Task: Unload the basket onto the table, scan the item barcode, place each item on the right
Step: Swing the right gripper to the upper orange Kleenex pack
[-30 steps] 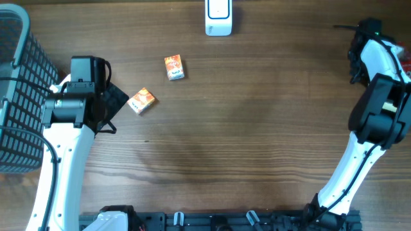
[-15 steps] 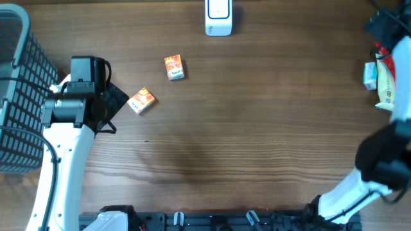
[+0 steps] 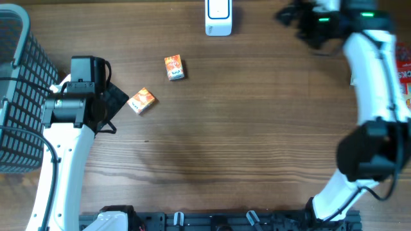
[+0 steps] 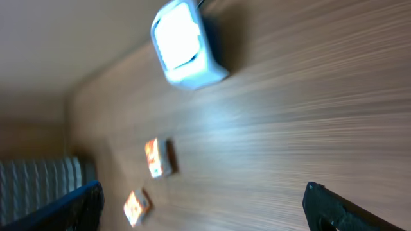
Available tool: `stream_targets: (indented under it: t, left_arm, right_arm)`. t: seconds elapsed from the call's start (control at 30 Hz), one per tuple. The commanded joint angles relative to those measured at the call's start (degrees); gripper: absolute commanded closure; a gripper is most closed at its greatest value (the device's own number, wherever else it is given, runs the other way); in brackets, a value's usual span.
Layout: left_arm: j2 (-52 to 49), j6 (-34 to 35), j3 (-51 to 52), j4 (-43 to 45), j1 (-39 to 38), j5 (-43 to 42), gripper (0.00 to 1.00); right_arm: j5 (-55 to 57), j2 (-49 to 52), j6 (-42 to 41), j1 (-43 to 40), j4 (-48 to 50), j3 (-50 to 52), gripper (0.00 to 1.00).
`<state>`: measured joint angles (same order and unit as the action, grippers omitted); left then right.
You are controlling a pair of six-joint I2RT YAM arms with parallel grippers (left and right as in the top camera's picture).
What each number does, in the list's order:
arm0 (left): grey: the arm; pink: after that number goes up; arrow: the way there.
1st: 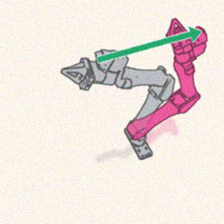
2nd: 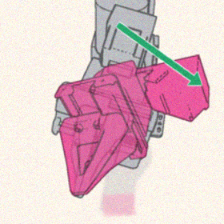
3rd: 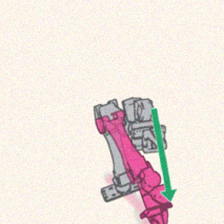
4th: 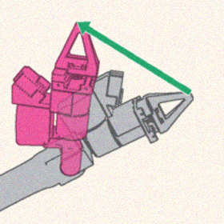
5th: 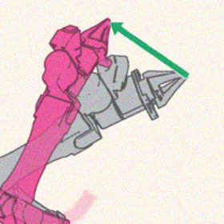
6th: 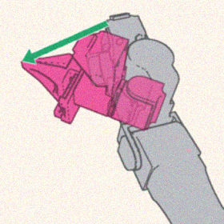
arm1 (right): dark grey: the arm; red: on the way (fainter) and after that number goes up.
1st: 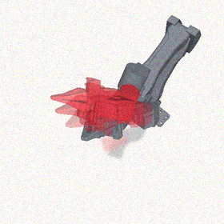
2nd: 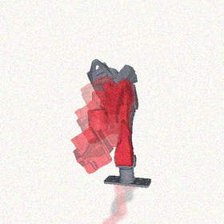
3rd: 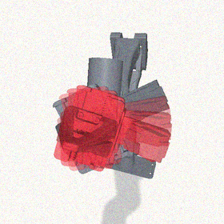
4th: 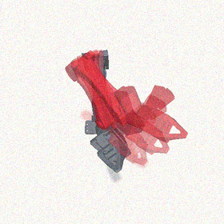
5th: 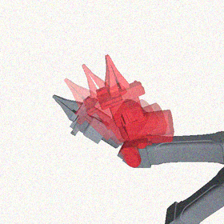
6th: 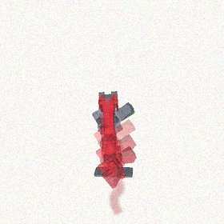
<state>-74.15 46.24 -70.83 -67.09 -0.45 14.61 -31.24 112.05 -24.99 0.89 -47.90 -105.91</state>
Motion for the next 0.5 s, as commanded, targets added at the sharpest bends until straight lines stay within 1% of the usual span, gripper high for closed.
stream_targets:
  t: [0.0,0.13,0.17,0.23,0.37,0.47]
  left_arm:
    - [-0.2,0.7,0.1,0.0,0.3,-0.2,0.00]
    - [-0.2,0.7,0.1,0.0,0.3,-0.2,0.00]
    - [-0.2,0.7,0.1,0.0,0.3,-0.2,0.00]
    - [-0.2,0.7,0.1,0.0,0.3,-0.2,0.00]
    - [-0.2,0.7,0.1,0.0,0.3,-0.2,0.00]
    - [-0.2,0.7,0.1,0.0,0.3,-0.2,0.00]
  right_arm:
    - [4.5,5.4,0.6,9.8,3.1,-0.1,0.00]
    - [6.6,11.9,0.3,18.8,9.7,-0.1,0.02]
    - [7.7,14.1,-0.8,21.2,11.5,-0.1,0.11]
    - [9.1,17.0,-2.6,24.3,14.1,-0.1,0.12]
    - [10.7,21.0,-2.9,28.6,18.2,-0.1,0.12]
    - [17.4,22.1,-5.5,30.6,18.3,-0.1,0.13]
